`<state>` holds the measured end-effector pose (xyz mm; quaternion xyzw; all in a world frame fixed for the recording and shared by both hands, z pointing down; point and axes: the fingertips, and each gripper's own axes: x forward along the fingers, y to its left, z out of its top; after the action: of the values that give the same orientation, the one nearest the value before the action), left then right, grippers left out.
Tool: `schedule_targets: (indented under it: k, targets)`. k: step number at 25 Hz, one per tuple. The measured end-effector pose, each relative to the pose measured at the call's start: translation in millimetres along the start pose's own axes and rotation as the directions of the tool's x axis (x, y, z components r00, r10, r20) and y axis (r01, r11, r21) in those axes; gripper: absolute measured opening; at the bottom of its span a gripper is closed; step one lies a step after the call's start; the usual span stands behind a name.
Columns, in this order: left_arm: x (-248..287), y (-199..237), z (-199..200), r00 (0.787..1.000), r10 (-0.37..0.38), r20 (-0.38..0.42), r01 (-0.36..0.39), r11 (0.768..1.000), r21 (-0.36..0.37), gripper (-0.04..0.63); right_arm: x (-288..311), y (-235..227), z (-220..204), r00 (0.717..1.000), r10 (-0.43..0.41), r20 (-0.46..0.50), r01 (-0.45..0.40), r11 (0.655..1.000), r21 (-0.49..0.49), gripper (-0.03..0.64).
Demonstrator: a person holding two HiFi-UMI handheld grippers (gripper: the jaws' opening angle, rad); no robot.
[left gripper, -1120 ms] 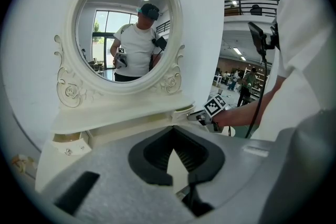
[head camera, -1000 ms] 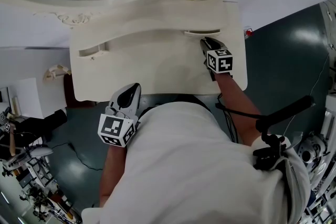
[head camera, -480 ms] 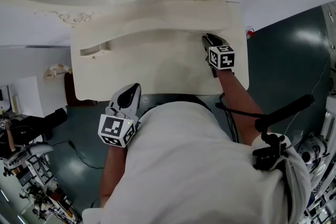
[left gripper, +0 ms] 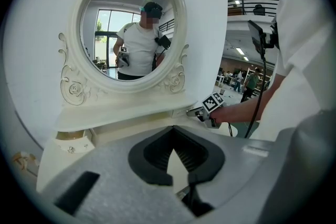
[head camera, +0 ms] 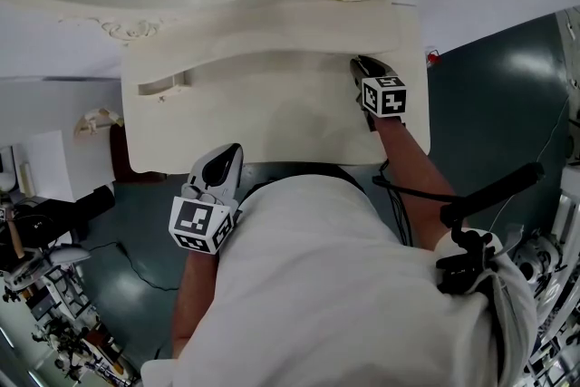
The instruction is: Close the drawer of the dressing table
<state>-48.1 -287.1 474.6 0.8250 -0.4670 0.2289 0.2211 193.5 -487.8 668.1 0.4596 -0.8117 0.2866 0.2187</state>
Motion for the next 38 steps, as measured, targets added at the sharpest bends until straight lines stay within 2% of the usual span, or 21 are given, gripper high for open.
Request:
schedule_targets:
  k: [21, 32, 38]
  targets:
    - [0, 7, -4, 1.000, -0.005, 0.004, 0.005, 1.000, -0.007, 0.003, 5, -2, 5, 1.000, -0.011, 0.009, 0.011, 1.000, 0.014, 0.094]
    - [-32, 16, -17, 1.000, 0.000, 0.027, 0.001, 1.000, -0.010, 0.003, 4, 0, -8, 0.998, -0.051, -0.030, 0.052, 0.998, 0.021, 0.129]
    - [-62, 24, -32, 0.999, -0.024, 0.040, 0.024, 1.000, -0.002, 0.003, -14, 22, -31, 0.995, -0.089, -0.045, 0.091, 0.996, 0.027, 0.118]
